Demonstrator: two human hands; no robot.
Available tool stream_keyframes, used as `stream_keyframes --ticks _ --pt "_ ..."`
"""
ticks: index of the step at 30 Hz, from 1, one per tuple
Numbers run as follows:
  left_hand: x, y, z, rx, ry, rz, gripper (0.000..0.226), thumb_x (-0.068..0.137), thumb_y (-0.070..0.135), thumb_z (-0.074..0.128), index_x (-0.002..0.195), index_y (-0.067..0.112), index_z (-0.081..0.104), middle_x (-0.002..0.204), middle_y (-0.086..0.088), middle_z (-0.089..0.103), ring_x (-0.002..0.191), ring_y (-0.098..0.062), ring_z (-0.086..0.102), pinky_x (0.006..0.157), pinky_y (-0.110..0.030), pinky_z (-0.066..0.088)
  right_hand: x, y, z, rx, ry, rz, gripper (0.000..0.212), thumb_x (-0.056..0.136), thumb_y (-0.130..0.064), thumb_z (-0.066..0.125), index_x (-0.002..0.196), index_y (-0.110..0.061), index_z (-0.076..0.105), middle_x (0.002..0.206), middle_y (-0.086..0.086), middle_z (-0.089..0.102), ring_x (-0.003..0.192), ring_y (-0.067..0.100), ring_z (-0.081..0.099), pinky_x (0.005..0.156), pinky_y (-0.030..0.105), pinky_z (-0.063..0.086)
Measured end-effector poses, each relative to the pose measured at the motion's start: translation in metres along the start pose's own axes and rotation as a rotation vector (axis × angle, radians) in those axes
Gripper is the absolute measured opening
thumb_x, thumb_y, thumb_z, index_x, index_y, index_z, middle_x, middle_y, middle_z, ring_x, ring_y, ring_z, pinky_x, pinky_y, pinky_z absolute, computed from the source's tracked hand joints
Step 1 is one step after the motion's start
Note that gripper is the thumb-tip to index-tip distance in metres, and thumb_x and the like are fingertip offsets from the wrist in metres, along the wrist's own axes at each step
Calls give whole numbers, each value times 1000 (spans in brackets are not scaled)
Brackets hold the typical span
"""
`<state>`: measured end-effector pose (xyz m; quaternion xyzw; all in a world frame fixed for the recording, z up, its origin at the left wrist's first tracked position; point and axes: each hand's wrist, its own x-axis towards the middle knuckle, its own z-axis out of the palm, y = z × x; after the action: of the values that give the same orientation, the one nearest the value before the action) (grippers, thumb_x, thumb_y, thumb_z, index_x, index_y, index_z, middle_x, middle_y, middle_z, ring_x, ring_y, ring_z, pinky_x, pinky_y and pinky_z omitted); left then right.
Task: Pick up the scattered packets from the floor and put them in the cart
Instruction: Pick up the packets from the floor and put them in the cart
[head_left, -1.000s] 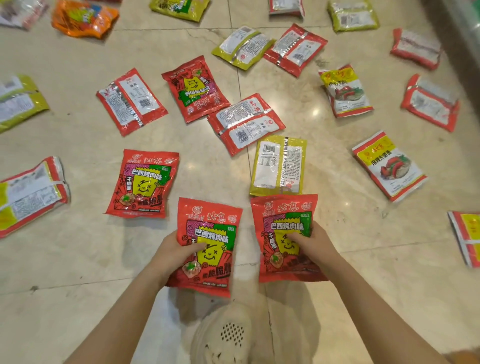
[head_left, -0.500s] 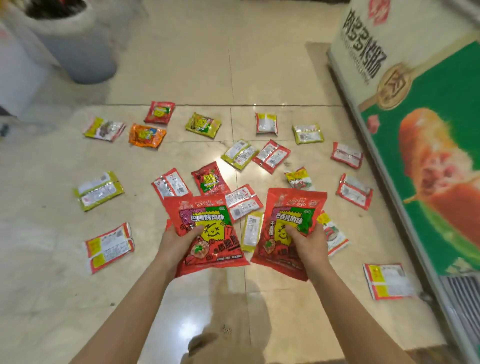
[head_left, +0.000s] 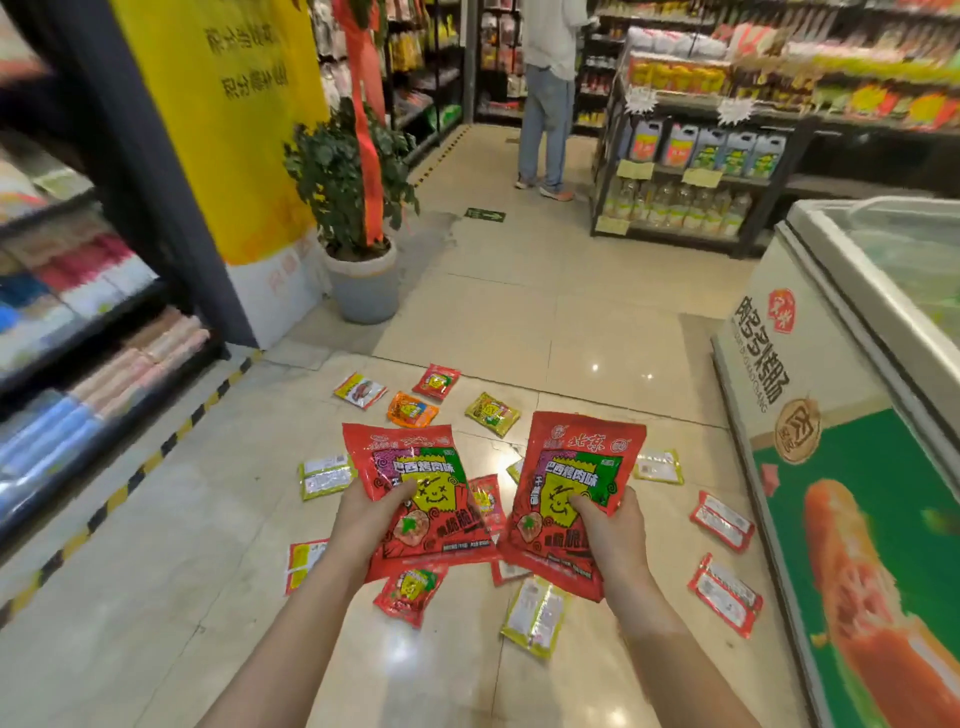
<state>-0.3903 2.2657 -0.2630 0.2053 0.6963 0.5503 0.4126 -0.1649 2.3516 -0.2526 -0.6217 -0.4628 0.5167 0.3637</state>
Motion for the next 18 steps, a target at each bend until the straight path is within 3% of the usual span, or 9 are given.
stream_keyframes --ticks 5,13,18 --pt "-80 27 -47 -136 226 55 15 87 11 64 98 20 60 95 -7 70 83 -26 68 77 -39 55 -45 -44 23 -40 -210 -71 28 82 -20 67 103 -22 48 103 7 63 97 31 63 90 51 50" --pt "-222 6 -177 -149 686 132 21 77 26 73 96 25 65 94 -1 73 86 -23 70 85 -48 54 -177 -68 115 -81 -640 -220 32 81 -17 69 111 -14 57 107 10 67 98 30 64 93 48 49" --pt "-333 -16 -260 -234 959 125 10 84 21 69 88 27 62 95 -3 72 85 -22 69 84 -44 55 -302 -60 180 -98 -941 -290 25 81 -7 68 103 -12 58 98 9 68 87 24 63 84 35 50"
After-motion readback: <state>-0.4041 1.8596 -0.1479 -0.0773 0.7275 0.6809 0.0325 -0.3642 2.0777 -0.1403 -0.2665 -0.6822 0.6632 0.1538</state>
